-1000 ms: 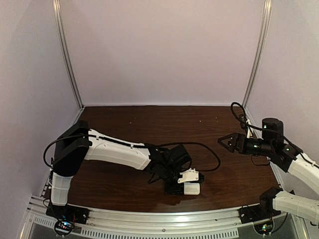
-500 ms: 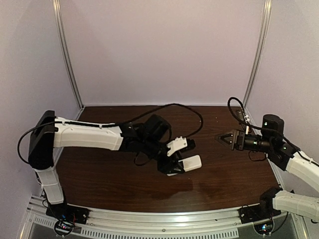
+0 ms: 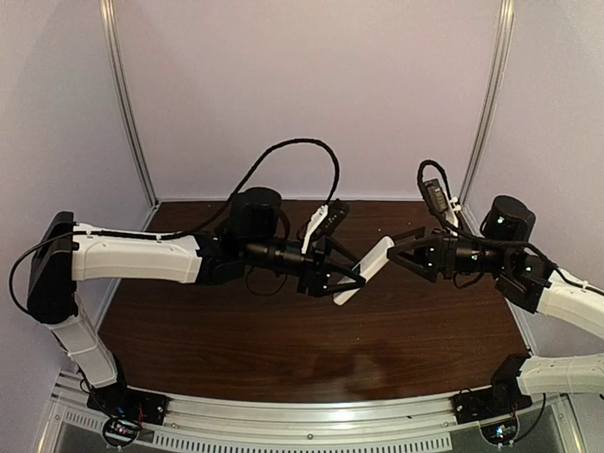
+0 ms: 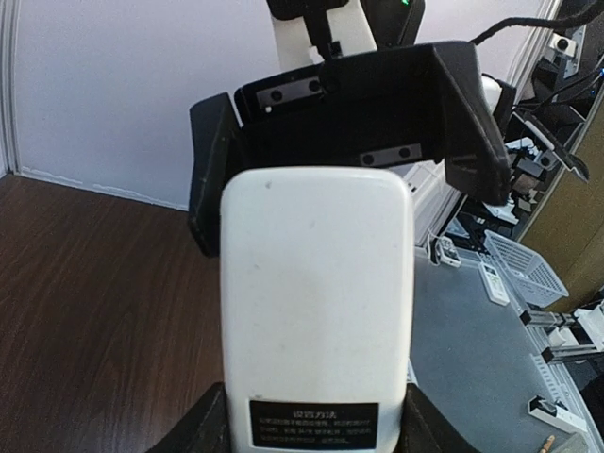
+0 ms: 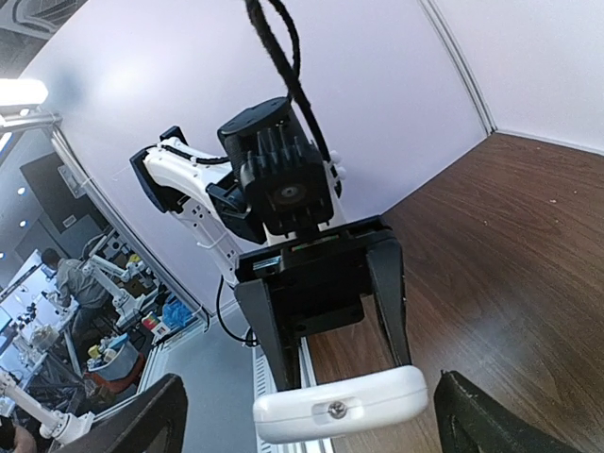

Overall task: Load the batteries into the remote control
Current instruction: Pass from the left arm to the right

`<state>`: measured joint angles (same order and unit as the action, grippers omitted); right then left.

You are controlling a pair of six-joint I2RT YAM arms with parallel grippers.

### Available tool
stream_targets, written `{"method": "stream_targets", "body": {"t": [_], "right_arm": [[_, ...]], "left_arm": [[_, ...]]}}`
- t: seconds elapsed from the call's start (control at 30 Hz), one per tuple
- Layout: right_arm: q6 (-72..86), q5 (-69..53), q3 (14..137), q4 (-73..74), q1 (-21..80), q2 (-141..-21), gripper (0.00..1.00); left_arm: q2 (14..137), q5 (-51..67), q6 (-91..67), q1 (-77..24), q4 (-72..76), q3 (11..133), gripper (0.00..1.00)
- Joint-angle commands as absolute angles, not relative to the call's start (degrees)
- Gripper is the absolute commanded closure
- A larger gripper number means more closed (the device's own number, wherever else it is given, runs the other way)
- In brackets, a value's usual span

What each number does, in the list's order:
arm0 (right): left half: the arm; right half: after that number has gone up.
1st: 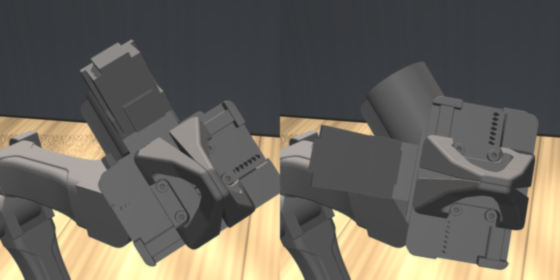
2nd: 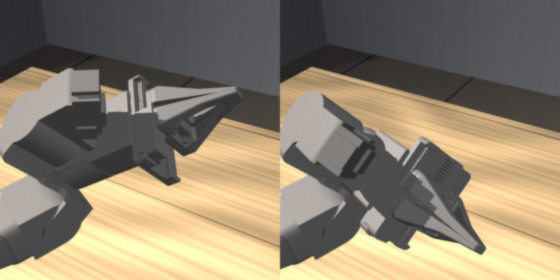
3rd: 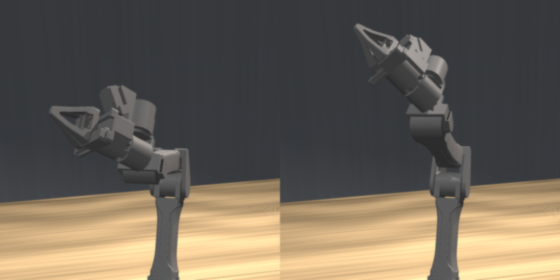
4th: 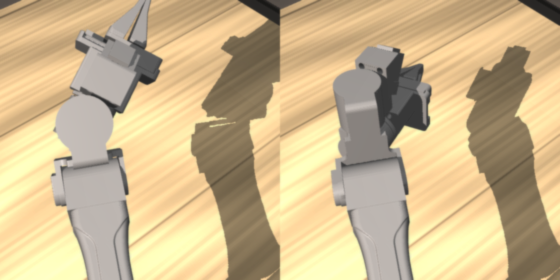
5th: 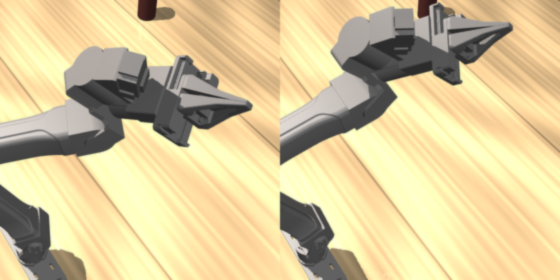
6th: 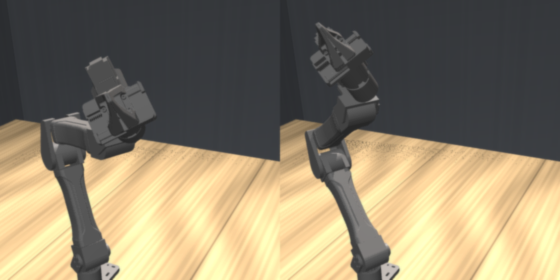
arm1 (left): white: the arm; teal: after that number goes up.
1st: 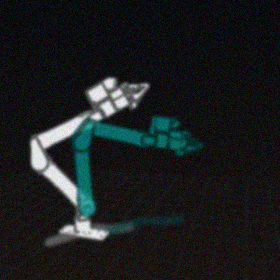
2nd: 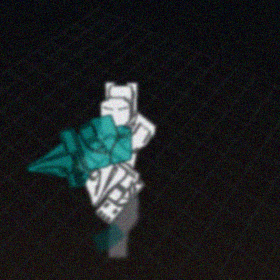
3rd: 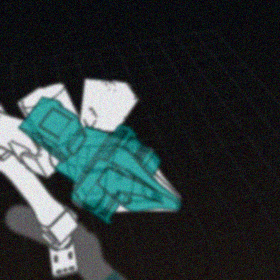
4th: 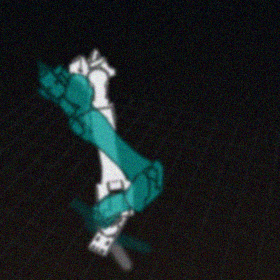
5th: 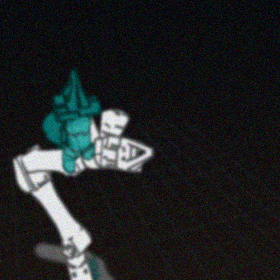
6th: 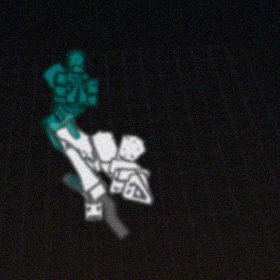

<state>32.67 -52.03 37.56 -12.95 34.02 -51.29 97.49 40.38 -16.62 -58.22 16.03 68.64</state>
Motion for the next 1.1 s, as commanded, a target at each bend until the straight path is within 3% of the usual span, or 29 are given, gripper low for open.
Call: {"method": "stream_targets", "body": {"t": [0.0,0.57,0.7,0.83,0.9,0.93,1.07], "right_arm": [[29.6,-50.5,39.6,-14.4,36.4,-53.2,0.10],[36.3,-50.6,40.8,-23.0,38.0,-58.1,0.50],[38.3,-50.0,41.3,-23.0,38.0,-59.3,0.64],[38.0,-47.6,43.9,-15.0,37.1,-60.6,0.85],[37.0,-45.1,45.6,-6.8,35.5,-61.2,0.93],[36.4,-44.1,46.8,-2.6,34.5,-61.6,0.97],[31.7,-37.7,52.9,16.1,32.5,-64.7,1.00]], "left_arm": [[96.4,45.3,-23.1,-58.2,28.1,67.4,0.68],[98.8,45.0,-34.7,-58.1,43.1,63.6,0.67],[99.0,43.5,-35.9,-57.8,44.1,62.6,0.49],[98.0,41.9,-38.7,-55.6,45.5,59.9,0.28],[96.3,39.9,-39.1,-54.1,43.8,58.1,0.09],[95.1,38.2,-38.8,-53.2,42.1,57.2,0.03],[89.8,29.0,-34.7,-50.7,30.8,55.0,0.03]]}}
